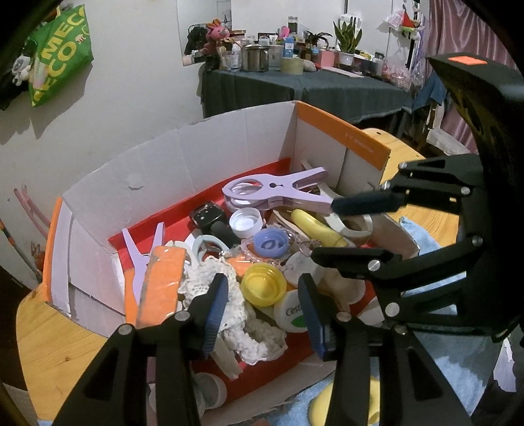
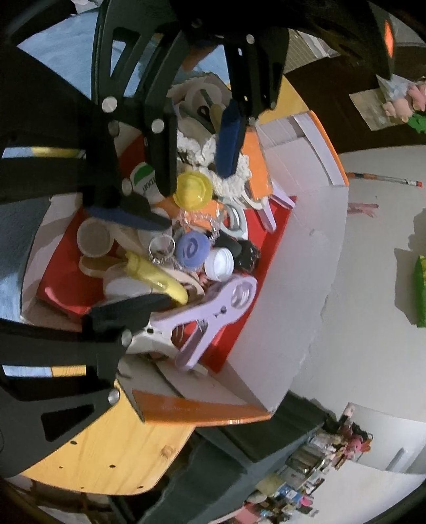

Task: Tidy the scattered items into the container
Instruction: 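Open left gripper dropping yellow cap while right gripper releases metal ring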

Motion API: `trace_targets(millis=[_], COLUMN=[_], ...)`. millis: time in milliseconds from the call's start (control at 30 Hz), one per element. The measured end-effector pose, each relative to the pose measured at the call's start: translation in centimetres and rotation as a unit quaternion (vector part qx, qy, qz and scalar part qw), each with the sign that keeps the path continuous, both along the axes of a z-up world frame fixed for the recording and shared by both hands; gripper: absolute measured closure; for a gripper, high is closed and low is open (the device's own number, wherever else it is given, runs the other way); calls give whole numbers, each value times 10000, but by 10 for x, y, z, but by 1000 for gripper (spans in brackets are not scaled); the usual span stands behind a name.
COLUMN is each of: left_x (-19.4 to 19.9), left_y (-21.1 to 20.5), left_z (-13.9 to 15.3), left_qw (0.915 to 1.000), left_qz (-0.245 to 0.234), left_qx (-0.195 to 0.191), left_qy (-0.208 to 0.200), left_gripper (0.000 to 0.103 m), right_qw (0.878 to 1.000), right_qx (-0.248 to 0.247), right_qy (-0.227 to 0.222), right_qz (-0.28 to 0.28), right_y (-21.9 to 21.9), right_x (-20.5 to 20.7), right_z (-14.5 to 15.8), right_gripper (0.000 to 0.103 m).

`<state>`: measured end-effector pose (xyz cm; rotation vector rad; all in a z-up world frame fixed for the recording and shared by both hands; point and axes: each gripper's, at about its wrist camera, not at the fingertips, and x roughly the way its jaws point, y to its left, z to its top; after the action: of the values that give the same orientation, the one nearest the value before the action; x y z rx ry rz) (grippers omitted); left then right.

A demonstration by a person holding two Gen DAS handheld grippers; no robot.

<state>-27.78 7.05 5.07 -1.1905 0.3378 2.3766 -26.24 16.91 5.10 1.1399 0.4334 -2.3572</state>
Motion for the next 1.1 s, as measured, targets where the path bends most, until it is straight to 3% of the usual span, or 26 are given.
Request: trace_targets(millis=[133, 533, 867, 1100], left_x=[1, 7, 7, 9], left_y=[-1, -6, -12, -19], left_z=[2, 14, 18, 25], left_qw=[10000, 9994, 9987, 9970], left_qz=[48, 187, 367, 609], left_qx=[19, -115, -138, -80], left_qy=[12, 254, 327, 462], left_gripper=[55, 50, 50, 49], right_qw=[9999, 9997, 9995, 9990], right_qx=[-92, -93, -73, -31], right_qy=[62, 203, 304, 422], right_qz=[-64, -90, -88, -108], right_y=[5, 4, 2, 2], right_x=[0, 4, 8, 14], right_z=[5, 13, 16, 20], right_gripper=[50, 49, 38, 38])
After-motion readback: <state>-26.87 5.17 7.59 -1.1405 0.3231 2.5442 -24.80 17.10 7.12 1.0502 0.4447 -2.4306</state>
